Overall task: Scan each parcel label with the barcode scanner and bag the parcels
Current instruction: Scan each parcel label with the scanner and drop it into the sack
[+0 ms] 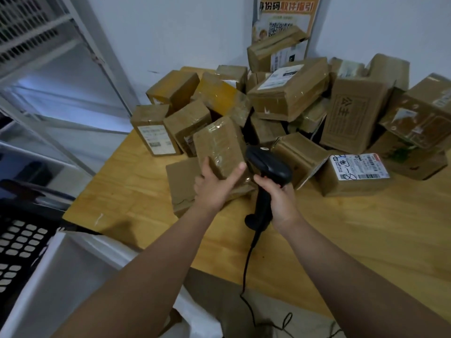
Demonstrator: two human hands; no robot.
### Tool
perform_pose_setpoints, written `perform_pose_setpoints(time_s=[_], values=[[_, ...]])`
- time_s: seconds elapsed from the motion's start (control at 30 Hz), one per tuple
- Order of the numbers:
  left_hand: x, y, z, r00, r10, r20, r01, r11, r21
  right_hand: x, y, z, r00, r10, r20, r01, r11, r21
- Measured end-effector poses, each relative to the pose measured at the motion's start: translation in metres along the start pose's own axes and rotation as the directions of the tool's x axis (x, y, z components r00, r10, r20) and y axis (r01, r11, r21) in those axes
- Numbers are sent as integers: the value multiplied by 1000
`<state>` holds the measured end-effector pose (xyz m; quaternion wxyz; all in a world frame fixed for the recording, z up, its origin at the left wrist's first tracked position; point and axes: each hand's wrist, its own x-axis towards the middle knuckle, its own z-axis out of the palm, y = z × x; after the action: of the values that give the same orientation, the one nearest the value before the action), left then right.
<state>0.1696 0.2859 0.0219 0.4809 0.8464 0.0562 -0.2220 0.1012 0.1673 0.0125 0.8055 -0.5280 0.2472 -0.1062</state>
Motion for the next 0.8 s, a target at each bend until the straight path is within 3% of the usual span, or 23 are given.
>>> perform_pose_setpoints(time_s=[0.07, 0.13, 0.23, 0.33, 0.43, 0.53, 0.67, 0.8], values=[[-3, 8, -9, 1000, 9, 16, -11, 996, 94, -5, 3, 0, 999, -32, -43, 36, 995, 89], [-2, 11, -21, 998, 11, 69, -17, 997, 75, -10, 3, 0, 996, 6, -89, 10, 983, 182], [-5, 8, -35, 986, 29, 162, 0, 985, -175, -23, 2, -6, 994, 54, -93, -30, 971, 235], [-16, -2, -39, 944, 101, 314, 70, 869, -489, -36, 3, -12, 990, 84, -111, -61, 978, 200], [-28, -11, -35, 870, 204, 448, 122, 792, -598, -47, 4, -12, 991, 109, -81, -96, 983, 155], [-35, -12, -32, 887, 215, 409, 41, 845, -533, -55, 5, -12, 989, 86, -119, -66, 985, 158], [-46, -5, -31, 916, 306, 259, -193, 903, -385, -65, 6, -12, 960, -53, -274, 38, 997, -61], [-49, -1, -32, 902, 293, 318, -231, 948, -220, -72, 7, -6, 945, -163, -284, 100, 969, -226]])
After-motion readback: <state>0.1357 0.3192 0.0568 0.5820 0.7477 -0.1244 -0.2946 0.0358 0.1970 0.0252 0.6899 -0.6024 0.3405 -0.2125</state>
